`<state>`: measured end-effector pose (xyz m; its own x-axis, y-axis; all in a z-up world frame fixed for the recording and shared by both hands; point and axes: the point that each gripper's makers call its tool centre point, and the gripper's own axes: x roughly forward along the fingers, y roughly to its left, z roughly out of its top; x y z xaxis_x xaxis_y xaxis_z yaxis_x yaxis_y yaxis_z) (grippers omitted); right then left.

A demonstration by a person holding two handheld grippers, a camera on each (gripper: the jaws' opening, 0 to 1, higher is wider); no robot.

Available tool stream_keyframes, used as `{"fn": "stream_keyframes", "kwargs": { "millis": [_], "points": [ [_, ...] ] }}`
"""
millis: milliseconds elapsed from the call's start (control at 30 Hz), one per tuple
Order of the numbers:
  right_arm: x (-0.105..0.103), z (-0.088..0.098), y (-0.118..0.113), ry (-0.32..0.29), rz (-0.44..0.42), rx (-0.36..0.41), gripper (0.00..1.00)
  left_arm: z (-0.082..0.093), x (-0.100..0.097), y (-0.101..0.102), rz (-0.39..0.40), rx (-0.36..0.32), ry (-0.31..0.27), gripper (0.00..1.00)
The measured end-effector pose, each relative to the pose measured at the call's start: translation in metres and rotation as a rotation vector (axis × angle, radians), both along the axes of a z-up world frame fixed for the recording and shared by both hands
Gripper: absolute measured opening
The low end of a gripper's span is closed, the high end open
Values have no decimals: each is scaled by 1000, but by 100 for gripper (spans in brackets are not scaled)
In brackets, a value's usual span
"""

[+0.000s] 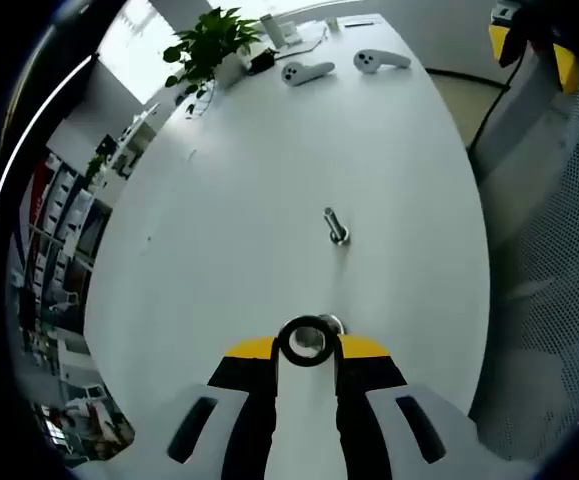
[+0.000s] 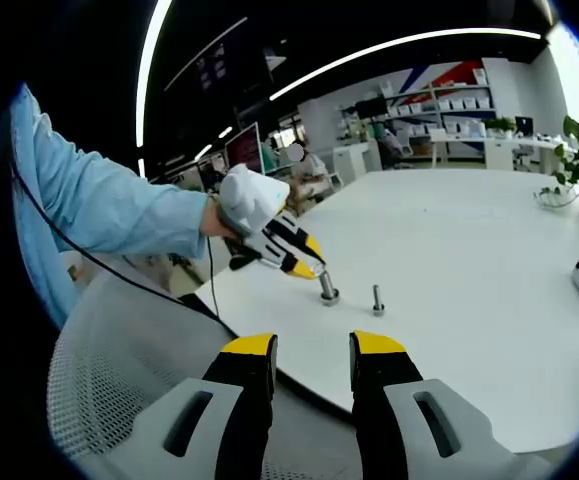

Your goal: Place the washer onto the threaded stud by aligning its center hole with the stud, sliding it down to the base, and recovering from edge contact or off-axis alignment until the washer reaches the visible bottom stop.

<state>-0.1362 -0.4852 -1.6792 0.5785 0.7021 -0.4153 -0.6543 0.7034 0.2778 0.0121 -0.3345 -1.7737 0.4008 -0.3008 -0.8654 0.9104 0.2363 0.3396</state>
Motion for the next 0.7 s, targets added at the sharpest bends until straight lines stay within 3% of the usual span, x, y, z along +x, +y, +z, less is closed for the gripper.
{"fn": "stream_keyframes", "kwargs": {
  "millis": [467,700],
  "points": [
    [0,0,0,0,-2,3,31,-18,3,-3,11,25,58,19],
    [0,0,1,1,4,1,31,-19,5,-2,19,26,70,19]
  ]
}}
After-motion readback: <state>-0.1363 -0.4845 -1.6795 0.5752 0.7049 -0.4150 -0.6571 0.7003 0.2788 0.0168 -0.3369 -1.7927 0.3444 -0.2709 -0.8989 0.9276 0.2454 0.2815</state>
